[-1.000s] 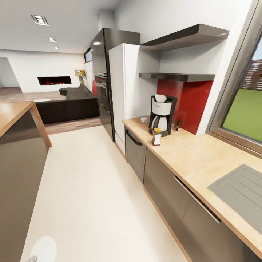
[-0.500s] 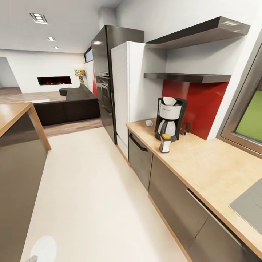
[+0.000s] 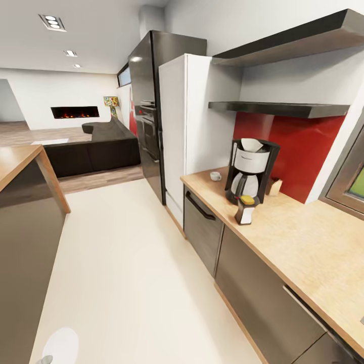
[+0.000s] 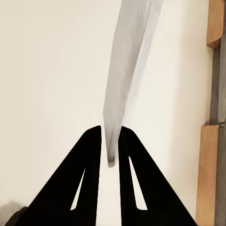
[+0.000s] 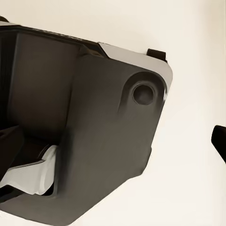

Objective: Set up a coffee station on the kitchen countertop: keep the coffee maker on the countertop, move the bottle of coffee from the kitchen shelf to the counter next to the coffee maker, place a paper coffee filter on top of the coffee maker, put the saucer next to the coffee maker with the coffee cup on the saucer, and place the electric kettle next to the coffee maker.

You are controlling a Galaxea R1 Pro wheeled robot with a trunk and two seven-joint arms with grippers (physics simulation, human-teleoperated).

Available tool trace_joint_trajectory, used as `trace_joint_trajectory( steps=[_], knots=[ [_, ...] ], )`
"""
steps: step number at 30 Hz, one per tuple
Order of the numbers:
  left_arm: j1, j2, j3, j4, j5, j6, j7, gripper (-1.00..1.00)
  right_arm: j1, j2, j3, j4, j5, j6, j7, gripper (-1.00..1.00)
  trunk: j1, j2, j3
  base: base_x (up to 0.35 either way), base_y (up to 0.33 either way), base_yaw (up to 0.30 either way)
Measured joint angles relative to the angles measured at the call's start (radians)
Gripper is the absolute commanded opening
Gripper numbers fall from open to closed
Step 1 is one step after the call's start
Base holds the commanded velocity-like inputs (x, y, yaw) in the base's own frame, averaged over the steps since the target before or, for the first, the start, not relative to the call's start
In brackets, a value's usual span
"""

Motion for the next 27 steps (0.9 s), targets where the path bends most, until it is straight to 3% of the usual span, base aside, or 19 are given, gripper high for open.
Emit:
trace_joint_trajectory(
  steps=[27],
  knots=[
    [0.000, 0.000, 0.000, 0.000, 0.000, 0.000, 0.000, -1.00, 0.000, 0.000, 0.001, 0.000, 0.000, -0.001, 0.002, 1.00, 0.000, 0.000, 0.000, 0.298, 0.221, 0.000]
  ],
)
